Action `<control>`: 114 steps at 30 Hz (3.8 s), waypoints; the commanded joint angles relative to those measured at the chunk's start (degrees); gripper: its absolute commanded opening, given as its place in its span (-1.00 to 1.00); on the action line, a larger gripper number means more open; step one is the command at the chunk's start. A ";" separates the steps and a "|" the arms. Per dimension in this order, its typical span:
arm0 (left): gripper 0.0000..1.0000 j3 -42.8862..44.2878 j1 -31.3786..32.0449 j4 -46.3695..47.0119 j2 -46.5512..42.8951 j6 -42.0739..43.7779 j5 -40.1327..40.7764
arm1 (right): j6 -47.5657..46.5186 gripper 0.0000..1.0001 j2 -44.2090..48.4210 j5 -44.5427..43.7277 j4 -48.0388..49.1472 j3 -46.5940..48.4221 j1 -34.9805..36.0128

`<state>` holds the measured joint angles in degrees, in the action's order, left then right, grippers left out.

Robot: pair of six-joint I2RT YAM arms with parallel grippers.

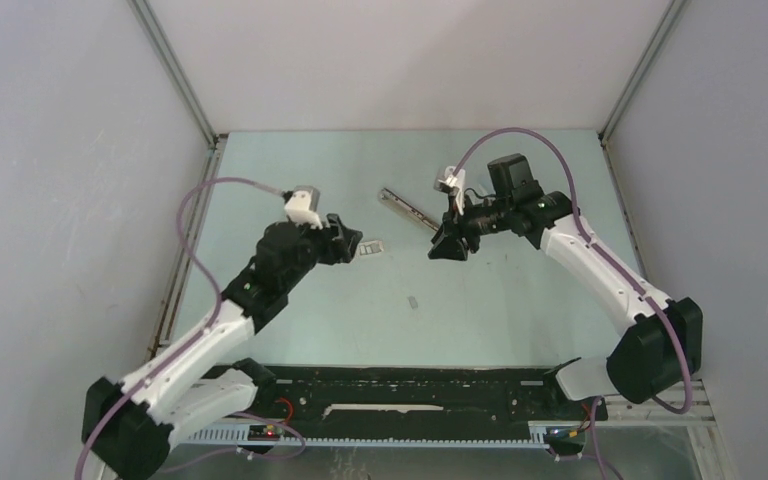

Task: Unload the staples from the stapler
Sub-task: Pick up the staple from the center of the board.

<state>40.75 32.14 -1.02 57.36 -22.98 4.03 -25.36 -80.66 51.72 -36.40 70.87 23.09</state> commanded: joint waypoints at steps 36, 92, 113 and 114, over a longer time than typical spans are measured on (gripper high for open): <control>1.00 2.21 -4.25 -24.21 -19.65 8.91 2.32 | 16.18 0.13 -1.21 -24.19 16.71 -16.20 16.39; 1.00 -0.33 -16.22 -21.42 -22.74 4.97 -7.46 | 34.78 0.20 -16.13 -48.77 16.94 -9.39 26.39; 1.00 -0.41 -16.22 -21.40 -23.14 4.79 -7.90 | 34.19 0.18 -18.04 -51.72 17.50 -8.54 25.54; 1.00 -0.41 -16.23 -21.40 -23.13 4.79 -7.90 | 34.24 0.17 -18.04 -51.72 17.55 -8.55 25.52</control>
<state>41.67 16.47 -24.53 34.81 -17.61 -3.25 8.27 -98.59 1.06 -20.29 60.45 49.01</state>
